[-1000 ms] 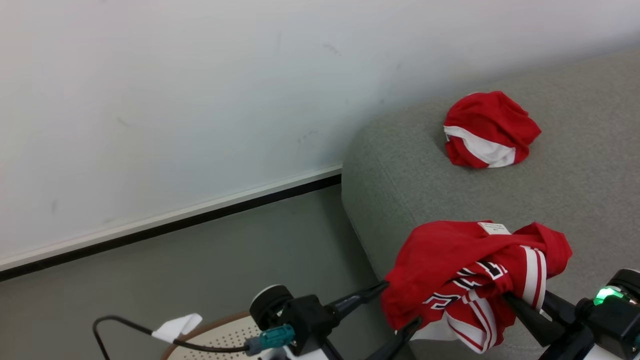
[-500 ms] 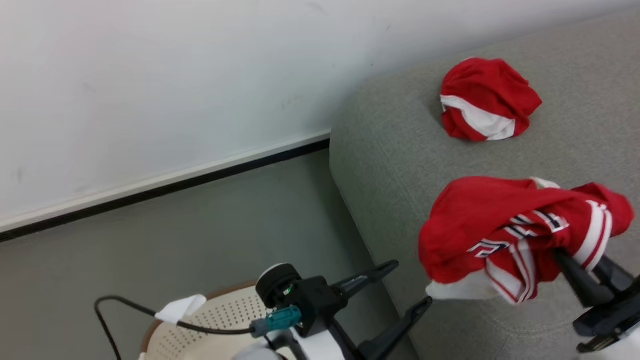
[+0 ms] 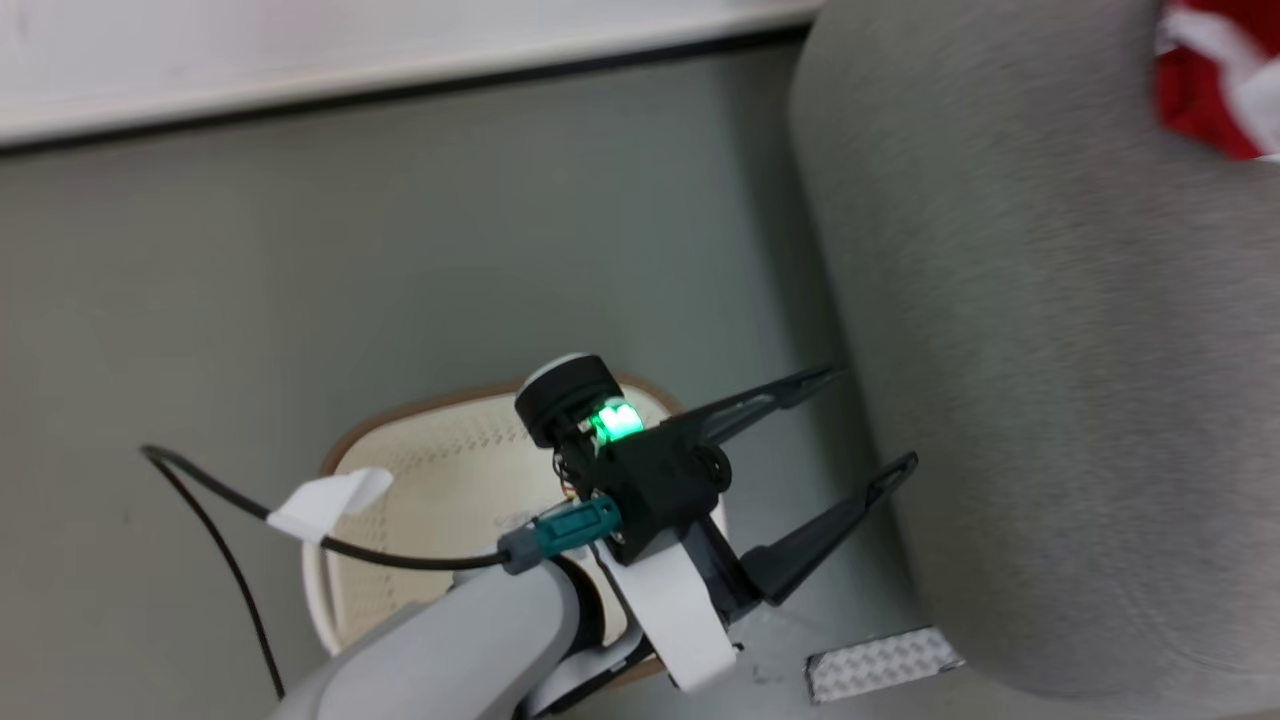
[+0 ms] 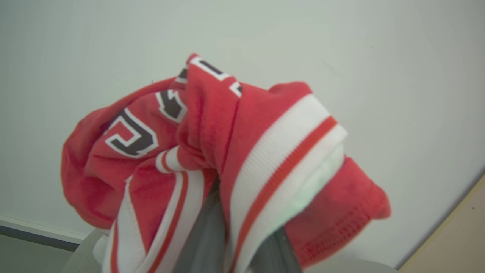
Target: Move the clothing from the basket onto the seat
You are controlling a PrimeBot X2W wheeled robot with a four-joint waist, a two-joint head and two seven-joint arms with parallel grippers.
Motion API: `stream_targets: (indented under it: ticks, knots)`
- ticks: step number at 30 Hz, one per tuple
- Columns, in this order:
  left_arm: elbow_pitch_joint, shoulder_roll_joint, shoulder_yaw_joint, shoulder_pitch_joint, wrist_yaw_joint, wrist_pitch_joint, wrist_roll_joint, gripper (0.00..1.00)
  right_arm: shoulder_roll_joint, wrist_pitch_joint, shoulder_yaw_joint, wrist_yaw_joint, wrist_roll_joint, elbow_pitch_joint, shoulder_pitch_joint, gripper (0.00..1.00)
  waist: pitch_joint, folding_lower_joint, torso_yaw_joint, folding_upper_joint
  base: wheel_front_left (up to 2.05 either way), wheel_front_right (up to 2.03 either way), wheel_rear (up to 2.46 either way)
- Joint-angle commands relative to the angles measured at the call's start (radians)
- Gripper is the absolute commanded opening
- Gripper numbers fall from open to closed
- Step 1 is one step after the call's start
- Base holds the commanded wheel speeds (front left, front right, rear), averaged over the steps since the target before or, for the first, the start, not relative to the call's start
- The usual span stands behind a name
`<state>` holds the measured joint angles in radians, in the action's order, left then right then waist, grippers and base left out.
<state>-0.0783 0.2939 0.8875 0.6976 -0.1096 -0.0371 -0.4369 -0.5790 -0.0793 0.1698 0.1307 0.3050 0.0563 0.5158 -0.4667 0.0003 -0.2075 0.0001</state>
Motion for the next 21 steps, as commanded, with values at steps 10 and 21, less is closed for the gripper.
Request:
stream_targets:
  ticks: [10,21]
  knots:
    - [-0.035,0.031,-0.034,0.019,0.025,-0.025,0.022,1.00,-0.057,0.134,0.287,-0.001,-0.117,-0.289,0.474,0.00,-0.284,-0.0003,0.216,-0.0001,0.00,0.00,0.00]
    - [-0.054,0.056,-0.057,-0.005,0.066,-0.029,0.011,1.00,0.166,0.173,0.597,-0.001,-0.413,-0.495,0.525,0.00,-0.328,-0.0003,0.230,-0.0001,0.00,0.00,0.00]
